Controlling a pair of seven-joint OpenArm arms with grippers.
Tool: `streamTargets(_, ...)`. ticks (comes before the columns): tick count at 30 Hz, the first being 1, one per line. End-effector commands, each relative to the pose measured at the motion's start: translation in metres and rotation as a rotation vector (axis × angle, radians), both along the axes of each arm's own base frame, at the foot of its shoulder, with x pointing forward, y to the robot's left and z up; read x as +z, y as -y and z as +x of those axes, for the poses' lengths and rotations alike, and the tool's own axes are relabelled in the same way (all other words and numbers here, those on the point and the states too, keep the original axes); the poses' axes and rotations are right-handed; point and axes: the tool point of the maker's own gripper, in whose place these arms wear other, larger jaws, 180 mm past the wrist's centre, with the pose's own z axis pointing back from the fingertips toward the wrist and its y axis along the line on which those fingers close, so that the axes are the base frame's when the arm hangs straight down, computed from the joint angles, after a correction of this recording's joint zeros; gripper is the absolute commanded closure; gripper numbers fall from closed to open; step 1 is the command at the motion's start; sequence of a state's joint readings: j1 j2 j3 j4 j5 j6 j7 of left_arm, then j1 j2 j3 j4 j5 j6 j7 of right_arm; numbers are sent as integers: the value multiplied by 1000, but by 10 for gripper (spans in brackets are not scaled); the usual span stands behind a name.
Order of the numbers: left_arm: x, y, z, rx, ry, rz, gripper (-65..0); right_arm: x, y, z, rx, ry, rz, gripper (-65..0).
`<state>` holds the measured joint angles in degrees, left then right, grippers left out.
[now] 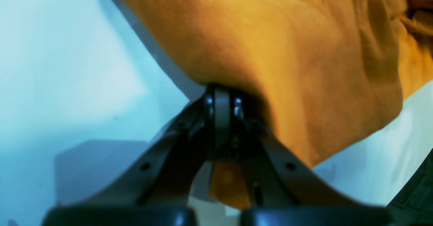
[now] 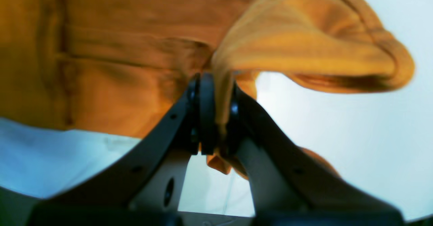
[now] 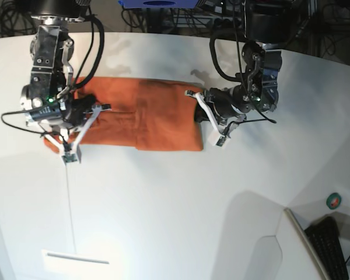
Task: Layout the t-shirt on the table in an organized manner, then fold the t-shirt properly
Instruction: 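Lift the strip end with the right gripper and fold it toward the left gripper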
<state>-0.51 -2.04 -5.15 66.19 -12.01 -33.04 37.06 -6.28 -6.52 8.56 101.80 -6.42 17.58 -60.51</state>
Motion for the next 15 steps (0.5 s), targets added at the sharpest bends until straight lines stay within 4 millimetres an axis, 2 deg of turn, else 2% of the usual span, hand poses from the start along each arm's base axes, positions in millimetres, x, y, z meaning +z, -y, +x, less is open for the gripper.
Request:
streamTargets(1,4,0,6,-8,13,10,0,10,-4,8,18,31,-5,0)
streamTargets(8,4,0,6,-8,14,10,0,15,-43,15,39,52,35,0)
streamTargets(15,6,0,7,-8,18,11,0,21,-86,14,153,68,59,0)
